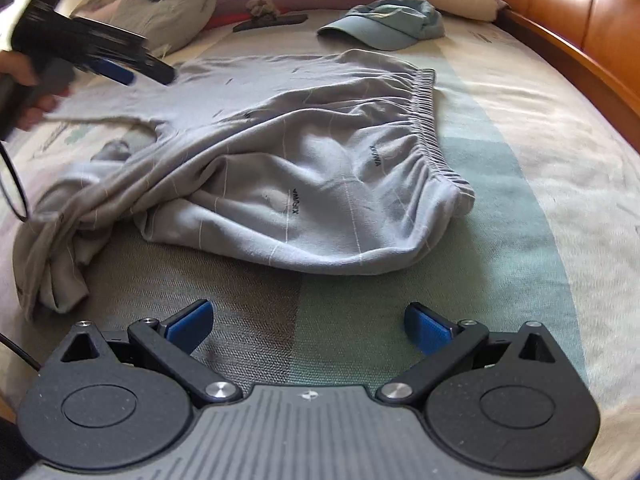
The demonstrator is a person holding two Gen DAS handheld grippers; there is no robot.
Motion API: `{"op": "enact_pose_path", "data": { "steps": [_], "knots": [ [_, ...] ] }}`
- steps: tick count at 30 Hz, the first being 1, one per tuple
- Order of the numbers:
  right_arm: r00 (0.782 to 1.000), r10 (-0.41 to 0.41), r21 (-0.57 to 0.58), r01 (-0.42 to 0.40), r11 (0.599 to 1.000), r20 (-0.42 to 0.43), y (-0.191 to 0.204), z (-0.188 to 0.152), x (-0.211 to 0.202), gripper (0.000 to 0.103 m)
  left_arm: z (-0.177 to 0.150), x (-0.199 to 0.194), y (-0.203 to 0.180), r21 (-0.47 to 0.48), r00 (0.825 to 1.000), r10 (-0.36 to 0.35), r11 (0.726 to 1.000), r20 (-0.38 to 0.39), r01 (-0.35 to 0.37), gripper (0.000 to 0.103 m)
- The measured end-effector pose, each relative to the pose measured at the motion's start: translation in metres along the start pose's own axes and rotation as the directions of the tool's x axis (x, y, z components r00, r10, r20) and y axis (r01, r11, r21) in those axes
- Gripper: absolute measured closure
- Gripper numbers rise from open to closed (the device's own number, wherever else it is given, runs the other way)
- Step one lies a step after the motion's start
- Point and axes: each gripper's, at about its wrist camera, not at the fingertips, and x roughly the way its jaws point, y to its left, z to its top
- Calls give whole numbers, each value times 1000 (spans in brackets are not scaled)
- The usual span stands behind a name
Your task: Fold clothes
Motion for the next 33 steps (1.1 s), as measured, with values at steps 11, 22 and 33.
{"op": "enact_pose_path", "data": {
  "steps": [11, 22, 33],
  "knots": [
    [999, -28, -26, 27, 999, -43, 14, 5, 0, 0, -101, -78, 24, 50, 993, 117, 992, -28, -116, 1],
    [987, 129, -51, -135, 990, -98, 118, 7, -23, 0, -168, -99, 42, 183, 998, 49, 982, 29, -53, 1],
    [967, 223, -68, -233, 970, -126, 210, 7, 2, 0, -210, -118, 89, 189, 997, 1, 982, 79, -16, 1]
  ]
}}
